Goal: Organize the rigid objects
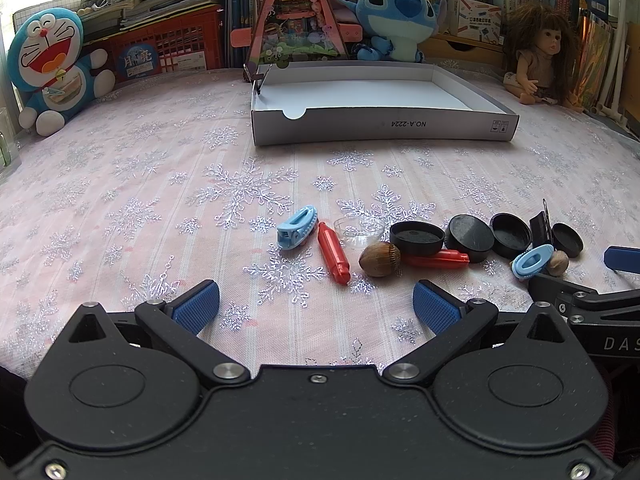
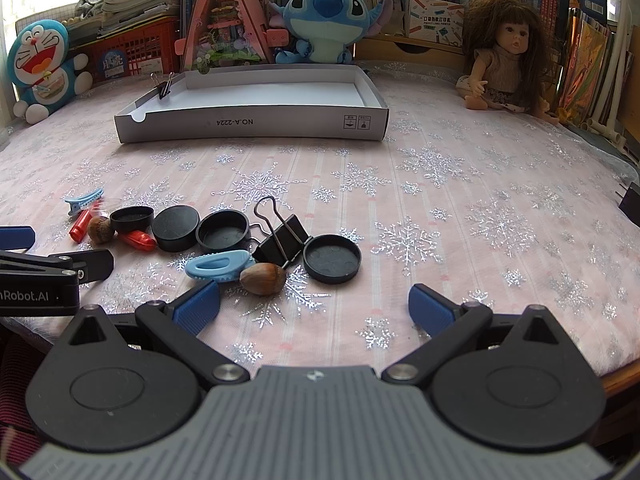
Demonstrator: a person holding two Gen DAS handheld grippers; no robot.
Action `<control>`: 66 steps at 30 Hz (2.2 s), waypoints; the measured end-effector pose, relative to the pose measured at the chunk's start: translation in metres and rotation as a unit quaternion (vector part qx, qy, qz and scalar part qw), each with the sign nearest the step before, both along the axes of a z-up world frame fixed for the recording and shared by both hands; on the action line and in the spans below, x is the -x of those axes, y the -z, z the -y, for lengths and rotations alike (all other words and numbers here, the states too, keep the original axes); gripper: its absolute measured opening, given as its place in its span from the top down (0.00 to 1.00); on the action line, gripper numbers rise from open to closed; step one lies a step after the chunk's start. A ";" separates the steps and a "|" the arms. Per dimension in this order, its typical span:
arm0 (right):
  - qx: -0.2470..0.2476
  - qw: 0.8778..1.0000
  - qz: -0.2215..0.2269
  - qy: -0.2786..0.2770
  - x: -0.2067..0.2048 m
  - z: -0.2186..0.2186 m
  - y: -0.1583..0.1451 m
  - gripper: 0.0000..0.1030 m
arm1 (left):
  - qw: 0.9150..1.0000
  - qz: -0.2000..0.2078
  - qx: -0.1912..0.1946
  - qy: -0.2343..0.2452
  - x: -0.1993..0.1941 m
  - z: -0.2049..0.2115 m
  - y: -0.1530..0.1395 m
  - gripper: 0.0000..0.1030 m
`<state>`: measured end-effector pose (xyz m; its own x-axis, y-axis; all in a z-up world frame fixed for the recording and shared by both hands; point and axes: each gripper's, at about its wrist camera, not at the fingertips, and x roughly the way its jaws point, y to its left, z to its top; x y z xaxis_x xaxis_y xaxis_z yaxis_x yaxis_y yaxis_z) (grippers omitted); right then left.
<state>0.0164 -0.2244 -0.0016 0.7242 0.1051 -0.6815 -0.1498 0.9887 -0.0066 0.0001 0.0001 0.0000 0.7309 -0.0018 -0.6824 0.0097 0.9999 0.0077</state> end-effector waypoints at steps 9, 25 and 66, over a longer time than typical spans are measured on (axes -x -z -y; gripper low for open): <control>0.000 1.000 0.000 0.000 0.000 0.000 0.000 0.00 | 1.000 0.000 0.000 0.000 0.000 0.000 0.000 0.00; 0.001 1.000 0.001 0.000 0.001 0.000 -0.001 0.00 | 1.000 0.000 0.000 0.000 0.000 0.000 0.000 0.00; -0.053 0.996 0.058 -0.050 0.022 0.003 -0.011 0.67 | 0.997 0.039 0.055 0.042 -0.001 -0.024 -0.013 0.80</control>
<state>-0.0057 -0.2275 0.0096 0.7798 0.2474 -0.5750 -0.2523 0.9649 0.0730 0.0015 0.0244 0.0128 0.7764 -0.1369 -0.6152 0.0976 0.9905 -0.0973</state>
